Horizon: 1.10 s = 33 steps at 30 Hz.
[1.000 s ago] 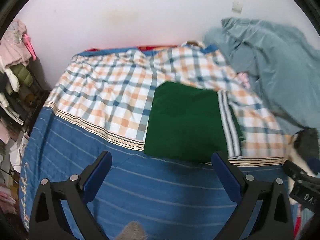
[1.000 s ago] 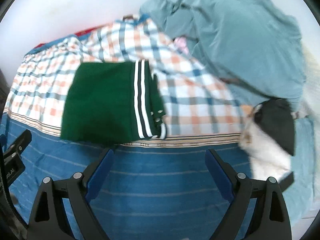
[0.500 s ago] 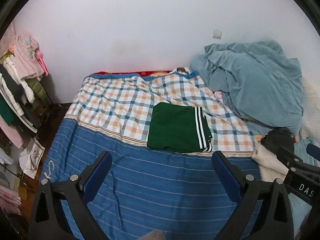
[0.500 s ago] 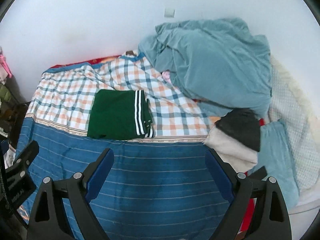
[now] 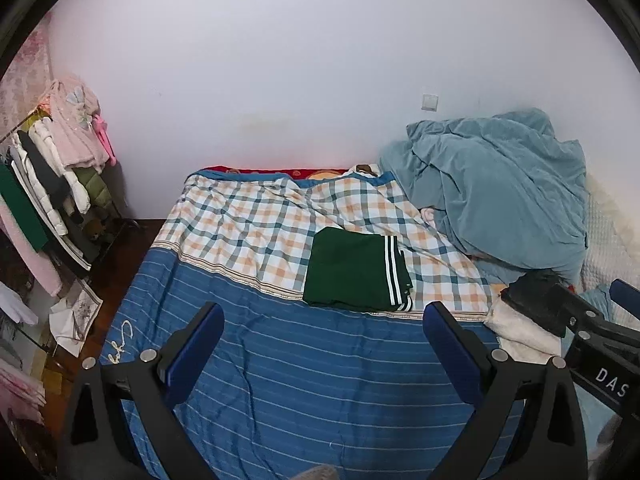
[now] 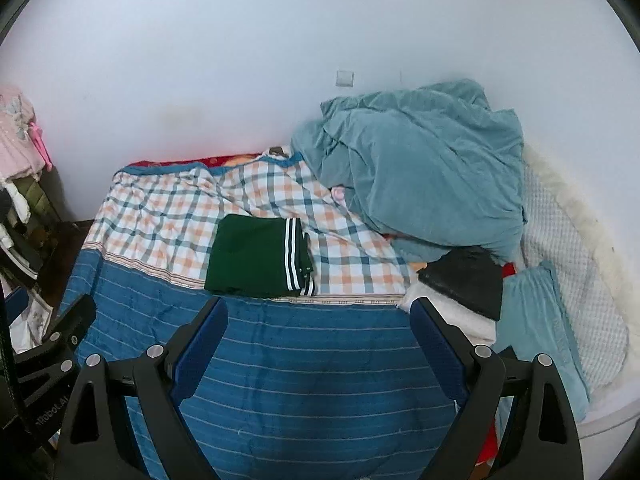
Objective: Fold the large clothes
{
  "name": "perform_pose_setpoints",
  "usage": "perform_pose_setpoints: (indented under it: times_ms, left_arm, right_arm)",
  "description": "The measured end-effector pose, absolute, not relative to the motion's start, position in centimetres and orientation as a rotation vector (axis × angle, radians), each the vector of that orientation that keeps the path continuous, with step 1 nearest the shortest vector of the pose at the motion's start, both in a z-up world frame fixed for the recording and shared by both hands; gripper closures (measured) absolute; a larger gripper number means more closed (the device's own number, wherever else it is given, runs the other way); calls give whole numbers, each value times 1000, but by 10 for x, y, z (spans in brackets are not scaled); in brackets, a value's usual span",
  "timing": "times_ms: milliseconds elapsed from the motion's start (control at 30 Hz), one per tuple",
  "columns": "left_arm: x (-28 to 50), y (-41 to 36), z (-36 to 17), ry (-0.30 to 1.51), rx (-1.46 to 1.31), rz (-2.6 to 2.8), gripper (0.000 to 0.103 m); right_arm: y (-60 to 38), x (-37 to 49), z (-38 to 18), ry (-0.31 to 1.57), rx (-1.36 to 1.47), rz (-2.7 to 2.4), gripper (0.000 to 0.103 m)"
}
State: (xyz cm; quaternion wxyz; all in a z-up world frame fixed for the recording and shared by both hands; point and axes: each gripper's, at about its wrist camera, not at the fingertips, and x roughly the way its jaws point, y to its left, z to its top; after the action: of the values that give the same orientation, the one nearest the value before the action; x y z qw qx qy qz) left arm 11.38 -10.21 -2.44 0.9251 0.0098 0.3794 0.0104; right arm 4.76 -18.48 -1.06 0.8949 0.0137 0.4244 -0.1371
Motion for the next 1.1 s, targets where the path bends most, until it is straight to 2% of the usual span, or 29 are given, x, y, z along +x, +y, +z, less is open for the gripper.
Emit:
perform_pose_setpoints:
  times_ms: [400, 1100]
  left_arm:
    - [87, -98, -2, 727, 20, 68, 1]
    - [72, -94, 6, 713, 2, 95, 0]
  right_arm:
    - [-183, 12, 29, 823, 9, -276, 8]
    - [-186, 11, 36, 802, 9, -187, 4]
